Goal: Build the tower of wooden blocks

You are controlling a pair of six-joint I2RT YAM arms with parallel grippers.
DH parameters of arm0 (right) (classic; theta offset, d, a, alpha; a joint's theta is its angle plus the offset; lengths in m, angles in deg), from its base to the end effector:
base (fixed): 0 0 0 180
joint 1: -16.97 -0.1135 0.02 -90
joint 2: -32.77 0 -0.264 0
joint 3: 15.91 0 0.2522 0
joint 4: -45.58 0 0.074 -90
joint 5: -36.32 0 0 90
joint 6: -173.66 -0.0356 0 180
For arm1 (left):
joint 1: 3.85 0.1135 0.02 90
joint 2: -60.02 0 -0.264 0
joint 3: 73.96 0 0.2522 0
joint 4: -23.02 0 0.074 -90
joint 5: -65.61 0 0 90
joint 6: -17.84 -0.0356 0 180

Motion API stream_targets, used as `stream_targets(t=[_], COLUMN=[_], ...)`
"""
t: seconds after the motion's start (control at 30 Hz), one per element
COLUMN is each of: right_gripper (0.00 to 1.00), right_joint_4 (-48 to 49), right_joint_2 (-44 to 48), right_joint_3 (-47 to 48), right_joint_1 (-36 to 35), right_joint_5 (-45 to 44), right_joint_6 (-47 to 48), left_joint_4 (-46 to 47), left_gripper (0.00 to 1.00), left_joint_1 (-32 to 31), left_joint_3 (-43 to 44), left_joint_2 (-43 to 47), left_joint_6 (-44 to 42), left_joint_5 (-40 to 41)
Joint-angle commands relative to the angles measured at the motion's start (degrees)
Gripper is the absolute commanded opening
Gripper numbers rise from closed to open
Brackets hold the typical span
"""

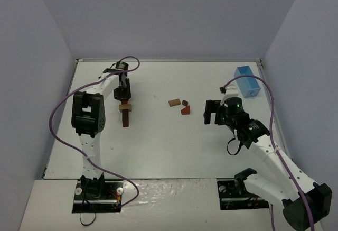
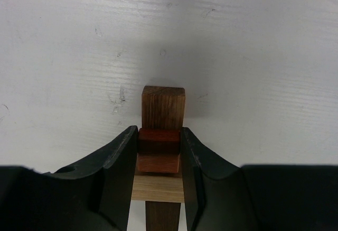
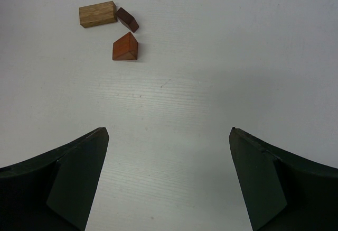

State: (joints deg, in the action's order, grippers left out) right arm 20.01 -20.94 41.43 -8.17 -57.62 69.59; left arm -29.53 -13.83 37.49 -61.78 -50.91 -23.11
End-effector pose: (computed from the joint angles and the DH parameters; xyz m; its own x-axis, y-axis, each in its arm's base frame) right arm 0.1975 0.0900 0.3013 -0.4171 0.0722 -0.9060 -0.2729 0.9409 0.2006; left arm 0.4504 -0.0784 0.1950 -0.8763 -0.2137 -0.4318 -0.1656 0.9752 -0.1466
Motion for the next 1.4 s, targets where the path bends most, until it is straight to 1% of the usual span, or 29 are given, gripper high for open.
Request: stream_targets(t=[0.0,0.67,0.73,0.83,0.87,1.0,1.1,1.23,1.37], right_gripper=[0.96,0.95,0.96,0.96,0.96,0.98,0.98,0.98,0.98], right_joint_4=[2.90,3.02,3.02,3.02,3.02,3.02,3.02,3.02,3.02], right_joint_2=[0.80,1.13,1.07,1.08,1.14,1.13,1.07,0.37,-1.79], right_joint_3=[0.20,-0.07,-0.07,0.01,0.02,0.00,-0.13,0.46,2.46], right_joint_1=[0.10,0.10,0.08,0.10,0.10,0.17,0.01,0.01,0.01], right_joint_5=[0.93,1.22,1.24,1.38,1.40,1.48,1.58,1.83,2.45], right_joint_6=[-0.47,-0.61,-0.44,-0.45,-0.44,-0.50,-0.44,-0.17,0.09], left_joint_4=[-0.06,-0.13,-0.15,-0.22,-0.24,-0.17,-0.24,-0.50,-1.20], left_gripper=[0.24,0.25,0.33,0.42,0.44,0.45,0.49,0.50,0.51], left_joint_1=[0.31,0.11,0.13,0.12,0.13,0.11,0.13,0.13,0.05], left_joint_3=[0.31,-0.13,-0.13,-0.20,-0.22,-0.31,-0.11,0.83,3.09], left_joint_2=[5.31,5.61,5.71,6.09,6.13,6.31,6.61,8.15,13.19], left_joint_6=[0.19,0.19,0.12,0.19,0.12,0.01,0.02,0.10,0.11], left_joint_5=[-0.40,0.05,0.17,0.70,0.74,0.37,-0.05,-0.22,-0.74])
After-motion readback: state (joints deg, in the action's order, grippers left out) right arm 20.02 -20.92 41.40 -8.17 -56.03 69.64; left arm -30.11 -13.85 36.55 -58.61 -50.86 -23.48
